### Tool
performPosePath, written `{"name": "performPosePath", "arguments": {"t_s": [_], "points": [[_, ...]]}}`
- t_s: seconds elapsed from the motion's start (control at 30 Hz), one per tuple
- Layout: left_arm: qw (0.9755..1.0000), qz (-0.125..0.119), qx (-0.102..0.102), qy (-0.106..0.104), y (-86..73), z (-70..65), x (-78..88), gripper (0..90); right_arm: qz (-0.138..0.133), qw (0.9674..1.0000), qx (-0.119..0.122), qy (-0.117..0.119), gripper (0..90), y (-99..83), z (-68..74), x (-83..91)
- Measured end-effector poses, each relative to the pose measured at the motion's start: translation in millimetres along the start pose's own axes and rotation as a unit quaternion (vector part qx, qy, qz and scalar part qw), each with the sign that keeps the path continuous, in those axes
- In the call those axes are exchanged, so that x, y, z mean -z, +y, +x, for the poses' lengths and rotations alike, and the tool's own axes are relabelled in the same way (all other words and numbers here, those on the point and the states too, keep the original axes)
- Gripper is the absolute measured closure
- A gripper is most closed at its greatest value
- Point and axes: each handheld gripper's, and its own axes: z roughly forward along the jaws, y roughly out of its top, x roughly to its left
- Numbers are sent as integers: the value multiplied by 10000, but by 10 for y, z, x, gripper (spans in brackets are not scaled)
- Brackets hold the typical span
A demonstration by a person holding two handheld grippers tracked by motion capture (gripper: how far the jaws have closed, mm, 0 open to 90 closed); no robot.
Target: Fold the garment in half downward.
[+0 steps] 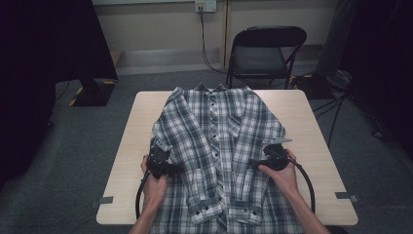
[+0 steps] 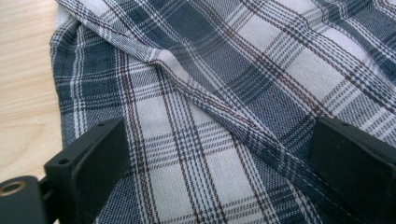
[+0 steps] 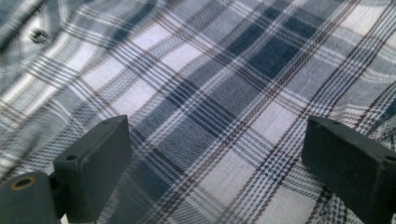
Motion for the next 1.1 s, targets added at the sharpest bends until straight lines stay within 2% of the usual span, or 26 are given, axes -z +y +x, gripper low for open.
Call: {"name": "performPosePath", "arguments": {"t_s": [0.07,0.1,0.13,0.2,0.33,0.37,0.43,0.67,0.97,1.1], "points": [[9998,-32,152,-93,-19,25,-12,39,122,9999,41,-78,72,-36,0,-57],[9998,-32,152,-93,-19,25,-12,37,122,9999,41,-78,72,-36,0,-57],[9997,-126,185,-133,-47,33,-15,37,101,9997,164,-166,67,-48,16,-68],[9992,-215,263,-233,-92,50,-17,28,68,9996,151,-244,63,-64,44,-71],[9991,-206,330,-174,-108,26,-9,14,-30,9996,165,-224,61,-98,43,-64],[9988,-311,344,-170,-140,15,-4,12,-29,9996,170,-224,59,-107,49,-57],[9985,-411,300,-214,-179,11,5,1,66,9996,235,-167,53,-126,62,-24],[9984,-402,257,-294,-275,-25,91,0,103,9993,349,-60,46,-219,101,64],[9985,-392,275,-275,-423,-105,226,0,-1,9991,418,25,34,-347,148,152],[9984,-394,304,-252,-479,-138,277,0,-172,9989,442,57,34,-438,178,197]]}}
